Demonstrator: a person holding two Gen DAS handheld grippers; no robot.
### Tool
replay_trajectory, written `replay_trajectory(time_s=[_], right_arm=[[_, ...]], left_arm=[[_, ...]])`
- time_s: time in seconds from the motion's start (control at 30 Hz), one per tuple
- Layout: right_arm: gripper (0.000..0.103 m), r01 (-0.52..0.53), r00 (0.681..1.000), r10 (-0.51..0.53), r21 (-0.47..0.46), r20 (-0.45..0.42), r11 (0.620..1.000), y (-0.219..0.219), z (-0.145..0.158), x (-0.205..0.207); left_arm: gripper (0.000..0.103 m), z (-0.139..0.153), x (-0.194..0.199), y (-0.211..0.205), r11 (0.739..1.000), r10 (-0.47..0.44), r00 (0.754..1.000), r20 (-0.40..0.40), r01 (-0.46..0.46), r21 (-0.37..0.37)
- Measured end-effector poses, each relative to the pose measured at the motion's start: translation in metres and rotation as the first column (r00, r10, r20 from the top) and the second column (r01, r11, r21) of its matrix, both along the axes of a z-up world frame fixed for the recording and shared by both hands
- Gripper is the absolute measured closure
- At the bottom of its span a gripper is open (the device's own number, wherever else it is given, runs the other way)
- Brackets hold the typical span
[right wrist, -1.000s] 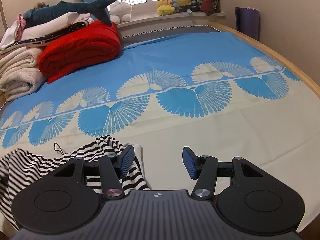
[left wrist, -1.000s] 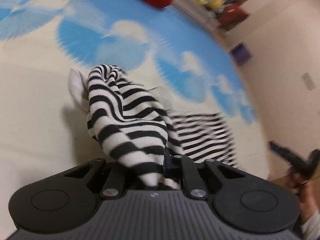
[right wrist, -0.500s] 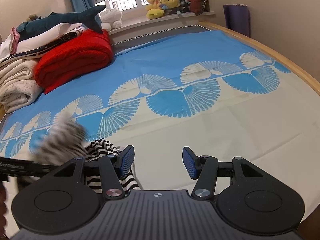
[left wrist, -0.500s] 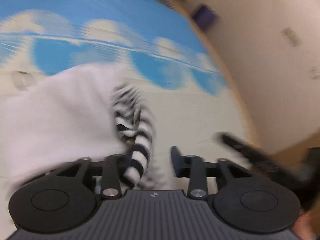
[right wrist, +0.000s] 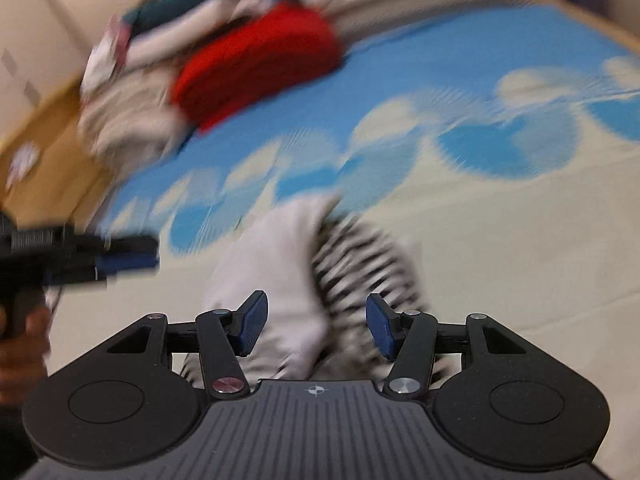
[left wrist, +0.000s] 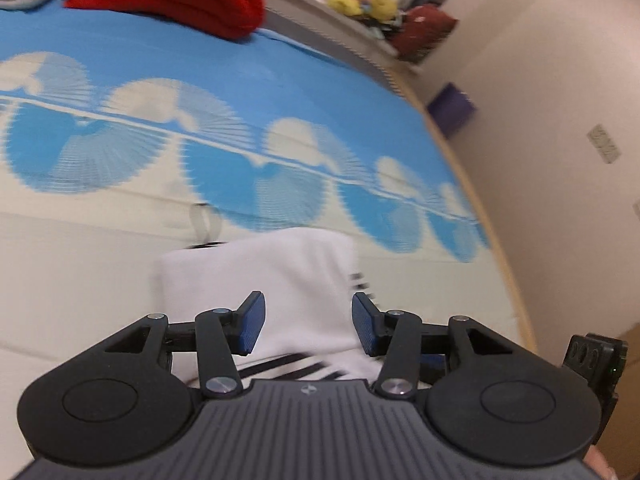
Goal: Fold small clothes
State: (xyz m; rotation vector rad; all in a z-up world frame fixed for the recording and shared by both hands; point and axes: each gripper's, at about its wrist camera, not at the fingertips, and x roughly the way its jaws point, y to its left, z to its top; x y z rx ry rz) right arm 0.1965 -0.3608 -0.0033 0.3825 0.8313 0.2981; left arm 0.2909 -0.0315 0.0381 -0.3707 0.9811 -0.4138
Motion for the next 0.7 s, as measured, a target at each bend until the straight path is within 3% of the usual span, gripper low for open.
replay_trajectory(time_s=[0.13,0.17,0.2,0.23,0.4,0.5,0.6,0.7], right_arm=[[0.051,-0.079,0.984,0.053,-0.156,-0.169,0.985,0.038,-0.030,0.014],[0.060,-0.075,0.983,0.045,-0.164,-0.180,0.984,0.041,-0.034,0.014],[0.085,-0.065,0.984,0.038,-0.149,-0.175,0.987,0.040,-0.033,0.014],[0.099,-0.047,0.987,0.030,-0.112,-0.155,0.993,0.035,-0.029,0.012],[0.100,0.036,0.998,-0.042,0.126,0.045,0.991,-0.014,0.007,-0.019],[0.100,0.107,0.984,-0.124,0.127,0.130,0.986,-0.048,0.020,-0.043],[0.100,0.147,0.984,-0.154,0.087,0.091,0.985,-0.076,0.012,-0.055],[0.100,0.129,0.989,-0.130,-0.010,-0.067,0.992,-0.087,-0.017,-0.054]], left_arm=[[0.051,-0.010,-0.003,0.015,0.994,-0.011,0.997,-0.080,0.020,0.107],[0.051,-0.014,-0.005,0.016,0.990,-0.022,0.995,-0.102,0.036,0.138],[0.051,-0.019,-0.007,0.014,0.985,-0.029,0.992,-0.121,0.049,0.164],[0.051,-0.021,-0.009,0.015,0.983,-0.031,0.990,-0.134,0.054,0.176],[0.051,-0.028,-0.004,0.006,0.988,-0.016,0.988,-0.151,0.038,0.146],[0.051,-0.033,0.004,-0.018,0.988,-0.026,0.987,-0.159,0.049,0.144],[0.051,-0.035,0.006,-0.043,0.985,-0.057,0.986,-0.158,0.081,0.150],[0.051,-0.046,0.012,-0.066,0.978,-0.069,0.984,-0.163,0.099,0.185]])
